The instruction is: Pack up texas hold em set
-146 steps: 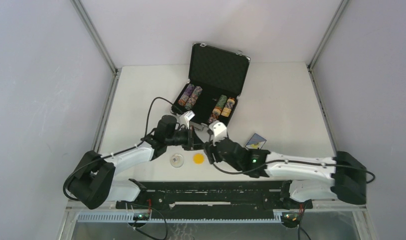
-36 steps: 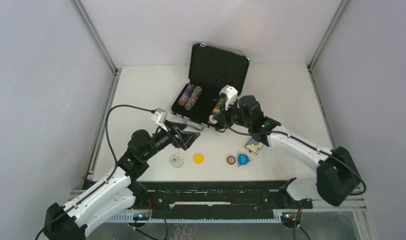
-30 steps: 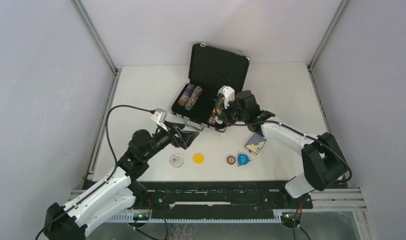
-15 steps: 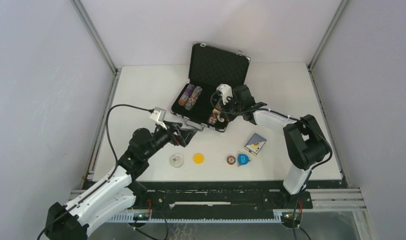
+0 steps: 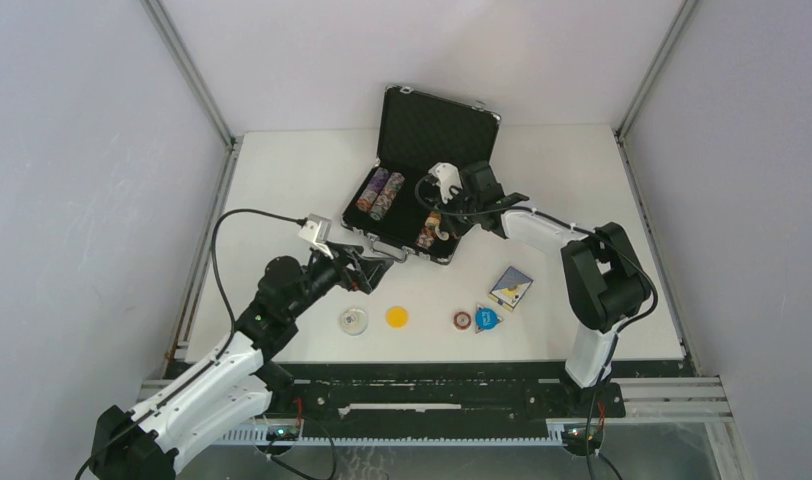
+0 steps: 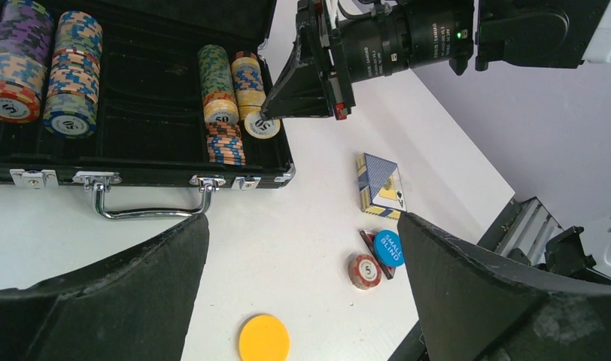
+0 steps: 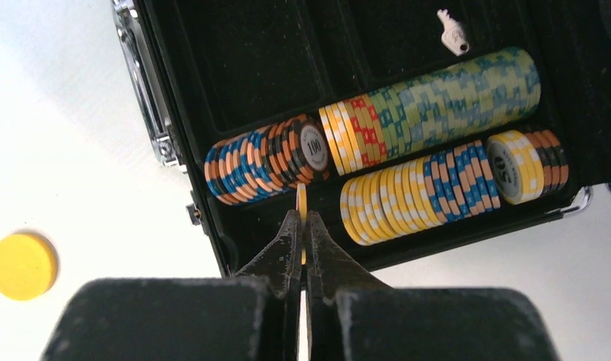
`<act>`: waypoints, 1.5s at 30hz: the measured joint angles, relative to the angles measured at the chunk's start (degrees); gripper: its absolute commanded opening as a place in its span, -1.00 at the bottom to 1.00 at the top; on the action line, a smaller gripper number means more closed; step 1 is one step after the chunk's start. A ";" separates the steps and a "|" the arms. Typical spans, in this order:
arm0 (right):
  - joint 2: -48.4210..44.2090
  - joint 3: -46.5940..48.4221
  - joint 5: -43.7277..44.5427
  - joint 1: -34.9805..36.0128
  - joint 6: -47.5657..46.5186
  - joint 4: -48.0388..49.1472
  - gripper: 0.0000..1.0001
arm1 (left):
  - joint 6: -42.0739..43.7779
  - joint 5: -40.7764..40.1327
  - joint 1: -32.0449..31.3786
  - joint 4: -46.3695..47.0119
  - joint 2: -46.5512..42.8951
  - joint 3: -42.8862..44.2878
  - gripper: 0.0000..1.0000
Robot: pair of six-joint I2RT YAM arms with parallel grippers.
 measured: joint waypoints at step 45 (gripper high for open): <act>8.44 8.33 10.88 -0.59 -6.40 -6.16 -0.53 | 0.07 0.22 0.55 0.00 1.07 0.00 1.00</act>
